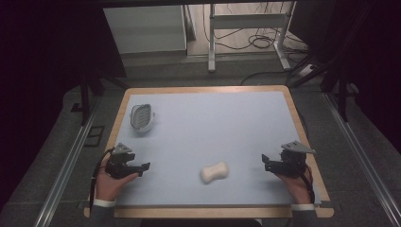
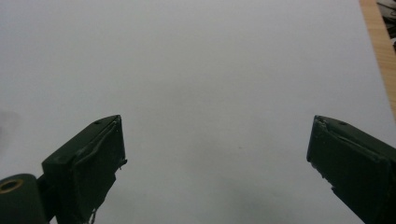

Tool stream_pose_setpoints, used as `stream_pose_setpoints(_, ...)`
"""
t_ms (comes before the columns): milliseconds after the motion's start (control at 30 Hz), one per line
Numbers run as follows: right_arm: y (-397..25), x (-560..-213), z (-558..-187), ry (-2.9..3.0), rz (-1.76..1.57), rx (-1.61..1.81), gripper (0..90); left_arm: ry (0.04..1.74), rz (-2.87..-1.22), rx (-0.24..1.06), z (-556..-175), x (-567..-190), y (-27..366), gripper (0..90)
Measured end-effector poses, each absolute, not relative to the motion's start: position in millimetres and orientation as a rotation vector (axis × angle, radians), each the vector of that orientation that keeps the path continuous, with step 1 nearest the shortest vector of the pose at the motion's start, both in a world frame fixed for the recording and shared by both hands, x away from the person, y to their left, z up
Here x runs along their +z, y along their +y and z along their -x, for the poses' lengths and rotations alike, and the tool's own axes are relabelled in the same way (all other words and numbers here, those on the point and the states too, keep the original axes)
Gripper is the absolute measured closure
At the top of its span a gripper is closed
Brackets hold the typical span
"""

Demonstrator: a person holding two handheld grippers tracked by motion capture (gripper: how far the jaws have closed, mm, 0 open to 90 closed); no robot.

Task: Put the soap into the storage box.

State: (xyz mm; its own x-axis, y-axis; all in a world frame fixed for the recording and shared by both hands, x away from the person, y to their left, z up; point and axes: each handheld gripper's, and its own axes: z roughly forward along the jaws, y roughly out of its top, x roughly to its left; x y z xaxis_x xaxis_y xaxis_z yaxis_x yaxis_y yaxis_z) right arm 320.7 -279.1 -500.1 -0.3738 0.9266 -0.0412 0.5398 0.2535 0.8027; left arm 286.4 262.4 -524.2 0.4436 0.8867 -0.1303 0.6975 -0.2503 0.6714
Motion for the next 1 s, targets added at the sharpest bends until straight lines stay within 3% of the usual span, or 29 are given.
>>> stream_pose_setpoints(667,-298,-499,-319,2.024,-1.383,1.035,4.1,1.336,-1.993,0.371,-281,-519,258,20.8)
stream_pose_setpoints(1000,-307,-497,-316,1.988,-1.391,1.069,4.1,1.27,-2.075,0.423,-279,-498,237,20.1)
